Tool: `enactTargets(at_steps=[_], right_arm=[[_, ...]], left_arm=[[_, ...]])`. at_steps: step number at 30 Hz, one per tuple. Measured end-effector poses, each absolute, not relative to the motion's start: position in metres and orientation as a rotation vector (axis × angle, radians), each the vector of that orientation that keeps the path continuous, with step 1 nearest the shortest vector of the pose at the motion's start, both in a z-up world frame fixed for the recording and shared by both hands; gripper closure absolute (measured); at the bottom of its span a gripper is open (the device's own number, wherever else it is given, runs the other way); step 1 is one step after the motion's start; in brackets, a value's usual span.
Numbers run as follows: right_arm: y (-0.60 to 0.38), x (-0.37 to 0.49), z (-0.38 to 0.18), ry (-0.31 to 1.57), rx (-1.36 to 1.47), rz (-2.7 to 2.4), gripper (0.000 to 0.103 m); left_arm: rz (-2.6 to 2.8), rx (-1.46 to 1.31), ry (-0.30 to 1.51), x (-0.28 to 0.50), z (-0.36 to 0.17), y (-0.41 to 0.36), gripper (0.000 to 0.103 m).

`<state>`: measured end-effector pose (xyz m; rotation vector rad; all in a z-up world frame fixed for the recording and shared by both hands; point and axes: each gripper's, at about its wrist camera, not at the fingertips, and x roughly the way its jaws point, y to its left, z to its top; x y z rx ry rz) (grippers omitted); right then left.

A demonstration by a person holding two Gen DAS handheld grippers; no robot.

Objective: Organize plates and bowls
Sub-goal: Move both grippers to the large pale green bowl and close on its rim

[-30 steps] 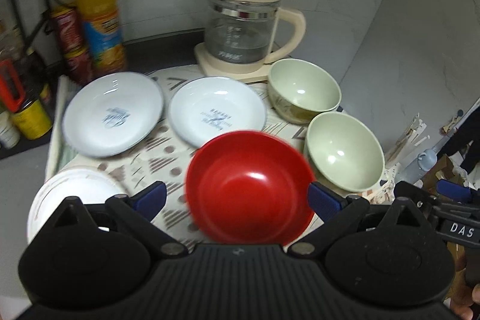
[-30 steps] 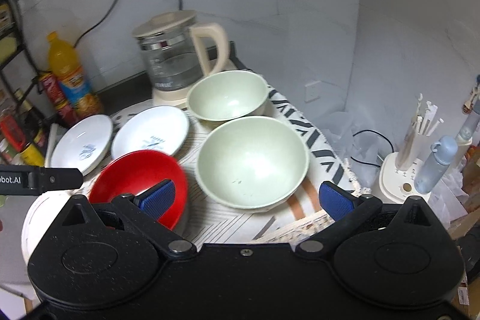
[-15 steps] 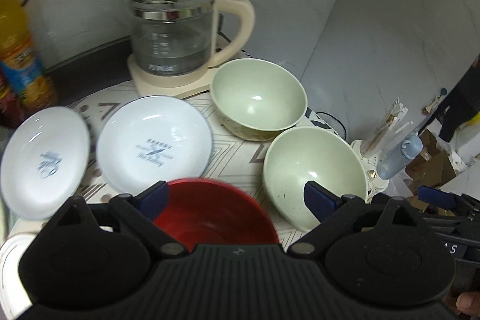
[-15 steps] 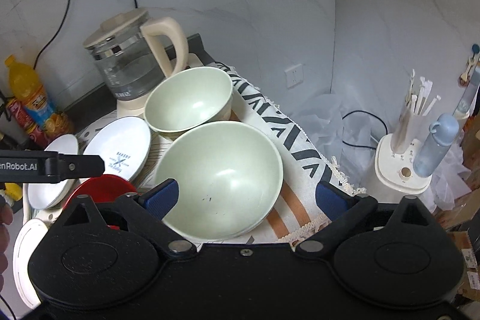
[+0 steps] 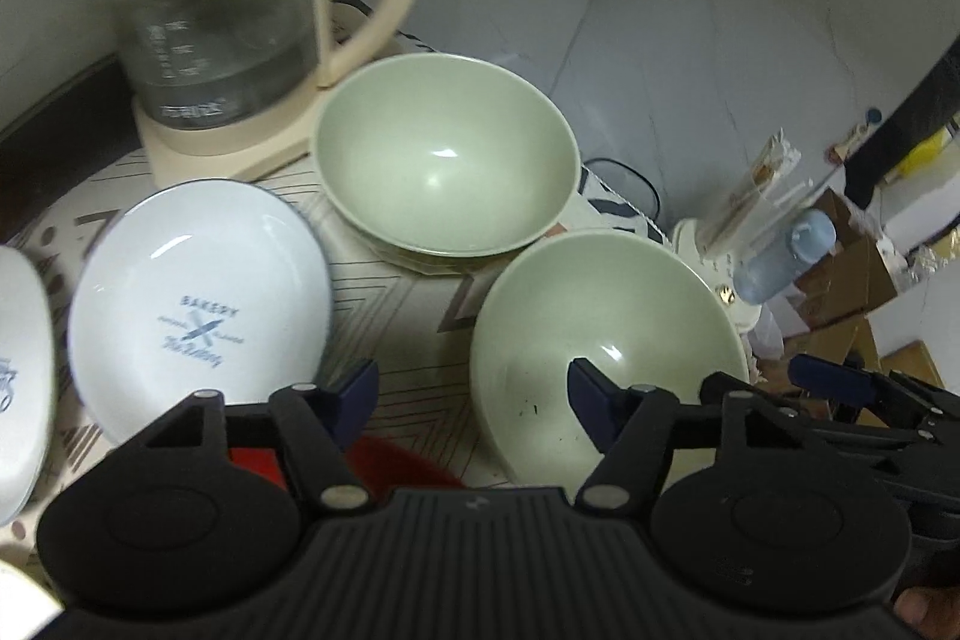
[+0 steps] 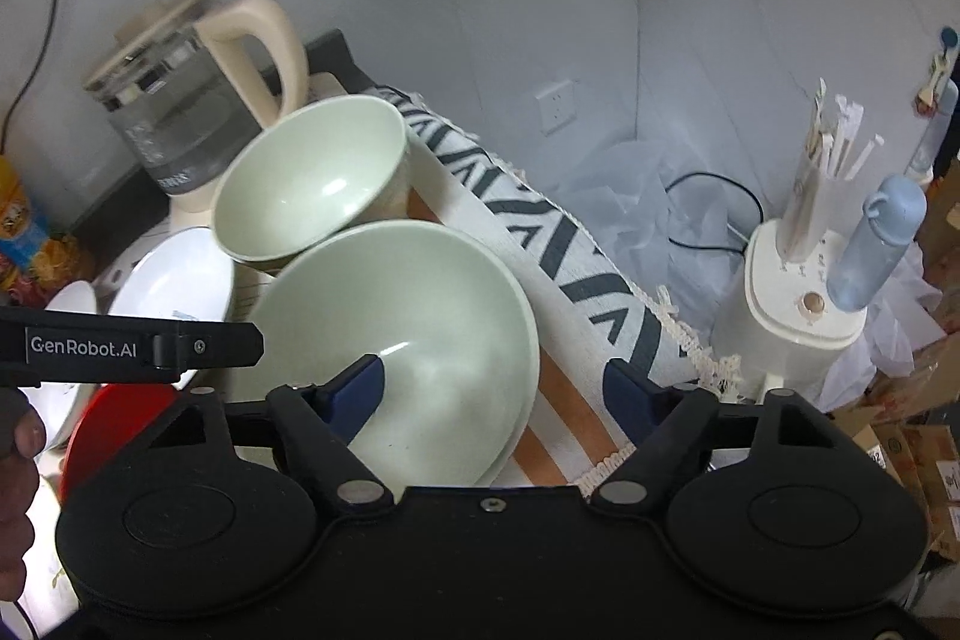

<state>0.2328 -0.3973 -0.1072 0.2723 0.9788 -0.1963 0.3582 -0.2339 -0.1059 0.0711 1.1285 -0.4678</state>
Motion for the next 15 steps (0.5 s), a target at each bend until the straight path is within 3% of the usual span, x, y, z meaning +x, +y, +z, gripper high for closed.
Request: enactTargets(at_steps=[9, 12, 15], right_arm=[[-0.397, 0.241, -0.129, 1.030, 0.286, -0.198, 0.037], [-0.396, 0.243, -0.136, 1.048, 0.301, -0.185, 0.045], [-0.397, 0.244, -0.146, 1.074, 0.323, -0.179, 0.069]], left_arm=[[-0.478, 0.103, 1.173, 0.376, -0.131, -0.247, 0.049], [-0.480, 0.093, 1.189, 0.379, -0.138, -0.248, 0.055], [-0.476, 0.074, 1.216, 0.382, -0.145, -0.249, 0.061]])
